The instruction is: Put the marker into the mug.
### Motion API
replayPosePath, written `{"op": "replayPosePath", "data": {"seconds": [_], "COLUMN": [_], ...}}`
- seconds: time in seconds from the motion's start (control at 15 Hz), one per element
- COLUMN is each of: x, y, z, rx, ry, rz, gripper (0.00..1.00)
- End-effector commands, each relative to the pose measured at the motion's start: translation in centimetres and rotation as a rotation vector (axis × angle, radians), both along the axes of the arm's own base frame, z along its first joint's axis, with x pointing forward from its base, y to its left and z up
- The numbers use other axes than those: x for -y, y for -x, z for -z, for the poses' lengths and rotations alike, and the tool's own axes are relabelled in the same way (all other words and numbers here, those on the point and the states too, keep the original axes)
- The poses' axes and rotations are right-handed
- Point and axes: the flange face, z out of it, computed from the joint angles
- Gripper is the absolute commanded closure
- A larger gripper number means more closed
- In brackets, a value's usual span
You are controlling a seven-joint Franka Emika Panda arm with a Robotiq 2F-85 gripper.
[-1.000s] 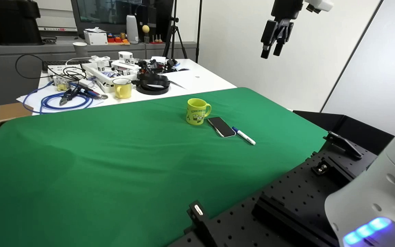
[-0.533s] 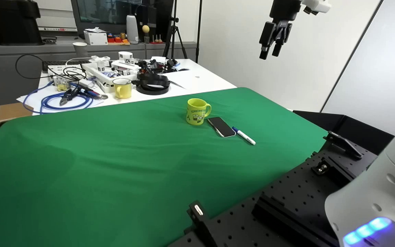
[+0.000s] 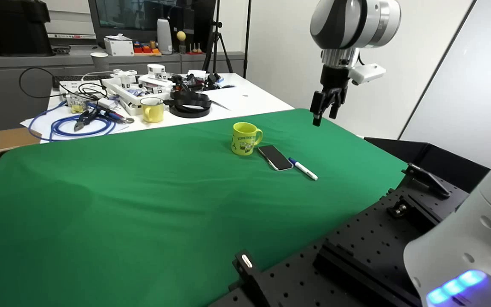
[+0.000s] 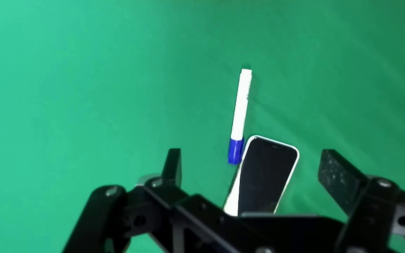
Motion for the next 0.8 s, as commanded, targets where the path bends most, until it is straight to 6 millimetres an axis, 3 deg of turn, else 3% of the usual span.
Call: {"op": "replayPosePath", "data": {"seconds": [0.0,0.07,0.2,0.4,0.73], "x": [0.7,0.1,0.2,0.4,0.2], "y": [-2.5,-0.8,-1.6,-2.1,-1.1], "z": [5.0,3.1,5.1,5.6,9.4], "rx": [-0.081,-0.04,-0.071,-0.076,-0.072], "ry": [0.023,0.007,0.014,0.016,0.028], "rz": [0.071,0.027,0.044,0.047,0.094], "gripper": [0.0,0.0,0.0,0.0,0.0]}}
